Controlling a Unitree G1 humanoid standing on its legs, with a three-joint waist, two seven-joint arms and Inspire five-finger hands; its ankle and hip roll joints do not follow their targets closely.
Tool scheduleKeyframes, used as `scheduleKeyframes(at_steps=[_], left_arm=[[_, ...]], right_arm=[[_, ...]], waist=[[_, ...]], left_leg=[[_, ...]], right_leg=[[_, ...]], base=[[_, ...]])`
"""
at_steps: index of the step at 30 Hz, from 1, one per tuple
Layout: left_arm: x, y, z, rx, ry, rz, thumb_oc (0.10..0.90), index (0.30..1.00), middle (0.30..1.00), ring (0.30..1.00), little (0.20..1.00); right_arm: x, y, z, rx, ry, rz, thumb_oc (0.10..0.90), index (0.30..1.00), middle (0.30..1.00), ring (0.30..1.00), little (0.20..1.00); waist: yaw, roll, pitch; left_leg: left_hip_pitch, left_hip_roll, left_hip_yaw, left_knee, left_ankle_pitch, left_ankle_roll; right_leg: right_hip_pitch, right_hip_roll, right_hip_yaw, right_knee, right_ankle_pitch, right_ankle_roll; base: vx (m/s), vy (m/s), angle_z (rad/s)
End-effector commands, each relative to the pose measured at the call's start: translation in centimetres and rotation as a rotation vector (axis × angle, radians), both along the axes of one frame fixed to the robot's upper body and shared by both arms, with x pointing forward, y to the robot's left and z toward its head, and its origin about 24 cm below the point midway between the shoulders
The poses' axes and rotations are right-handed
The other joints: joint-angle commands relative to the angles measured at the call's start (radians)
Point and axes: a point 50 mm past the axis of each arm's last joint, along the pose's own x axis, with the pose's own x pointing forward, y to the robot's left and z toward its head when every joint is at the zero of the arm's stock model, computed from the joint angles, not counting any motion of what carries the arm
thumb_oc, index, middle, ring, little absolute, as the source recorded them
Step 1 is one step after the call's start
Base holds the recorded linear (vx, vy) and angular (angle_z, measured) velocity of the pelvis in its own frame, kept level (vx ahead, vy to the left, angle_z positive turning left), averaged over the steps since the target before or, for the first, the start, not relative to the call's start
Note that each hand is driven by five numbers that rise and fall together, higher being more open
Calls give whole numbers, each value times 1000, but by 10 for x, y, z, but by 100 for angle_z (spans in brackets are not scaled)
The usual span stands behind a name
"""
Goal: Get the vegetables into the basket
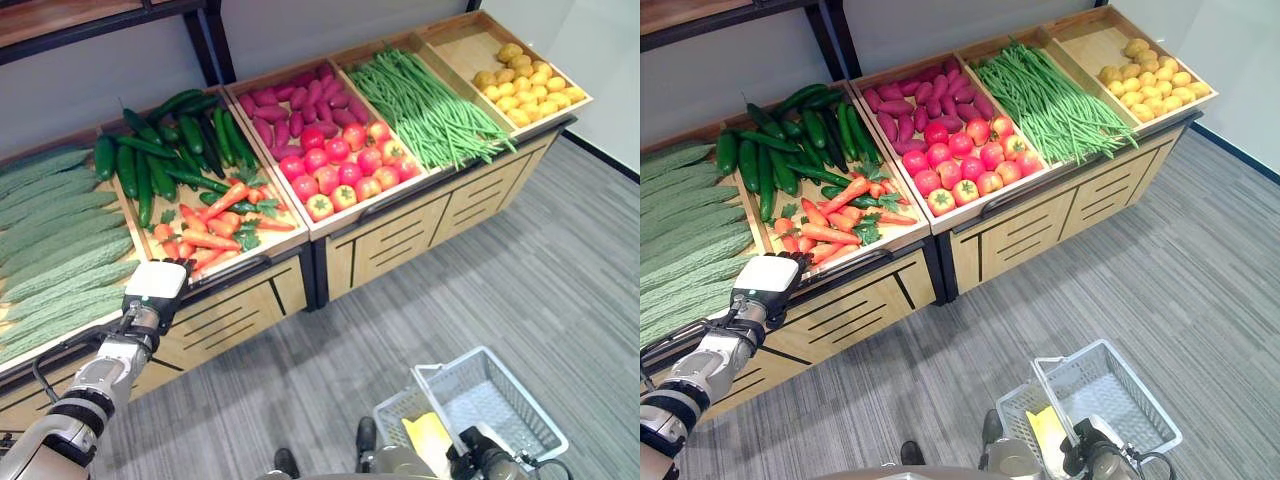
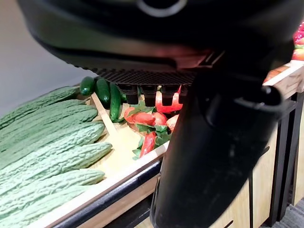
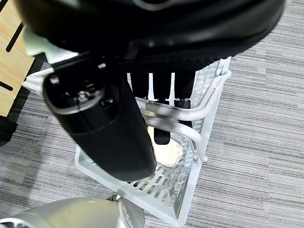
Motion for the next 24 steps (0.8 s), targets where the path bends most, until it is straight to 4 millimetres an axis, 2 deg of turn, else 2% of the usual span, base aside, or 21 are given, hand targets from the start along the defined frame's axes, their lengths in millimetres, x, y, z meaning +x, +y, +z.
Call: scheduleKeyframes(at_steps=[1,7,8,10,11,13,14,19,24], left_arm=[[21,34,86,115,-316,56,900,1000,1000,1000,1000],[23,40,104,126,-380,74,900,1000,1000,1000,1000],[27,47,115,140,-407,106,900,1000,1000,1000,1000],[30,54,122,157,-410,139,900,1000,1000,1000,1000],[31,64,125,185,-389,179,900,1000,1000,1000,1000],[34,63,132,194,-401,174,900,1000,1000,1000,1000],[34,69,138,219,-396,195,900,1000,1000,1000,1000],[34,86,139,212,-362,307,900,1000,1000,1000,1000],[31,97,127,188,-297,404,900,1000,1000,1000,1000]], right_arm=[[3,13,-4,30,2,32,400,300,300,300,300],[6,12,-4,19,6,49,400,300,300,300,300],[7,12,-3,18,5,57,400,300,300,300,300],[6,12,-3,15,10,66,400,300,300,300,300],[6,11,-3,8,19,79,400,300,300,300,300],[5,12,-4,7,27,85,400,300,300,300,300],[5,10,-3,-1,32,98,400,300,300,300,300],[10,3,0,-23,21,94,400,300,300,300,300],[14,0,2,-39,19,94,400,300,300,300,300]], waist=[[6,-54,-22],[5,-42,-39],[1,-38,-46],[-3,-34,-49],[-9,-31,-51],[-10,-30,-51],[-15,-29,-49],[-21,-26,-33],[-22,-20,-18]], left_leg=[[58,-67,-5,0,-175,27],[72,-68,-13,0,-177,25],[75,-68,-13,0,-176,24],[76,-68,-10,0,-176,23],[75,-68,-5,0,-175,22],[73,-67,-3,0,-175,22],[70,-66,0,0,-173,20],[40,-66,8,0,-165,19],[-6,-63,7,0,-146,12]], right_leg=[[99,-70,38,-66,-41,137],[120,-71,30,-66,-51,134],[124,-69,32,-66,-53,132],[122,-69,34,-66,-52,133],[120,-69,36,-66,-51,134],[117,-69,39,-66,-49,135],[113,-68,41,-66,-47,136],[76,-65,56,-66,-34,140],[32,-64,58,-66,-30,136]], base=[[0,0,0],[-5,-12,6],[-5,-15,7],[0,0,0],[0,0,0],[37,1,-1],[35,1,-2],[19,3,-7],[51,-1,-8]])
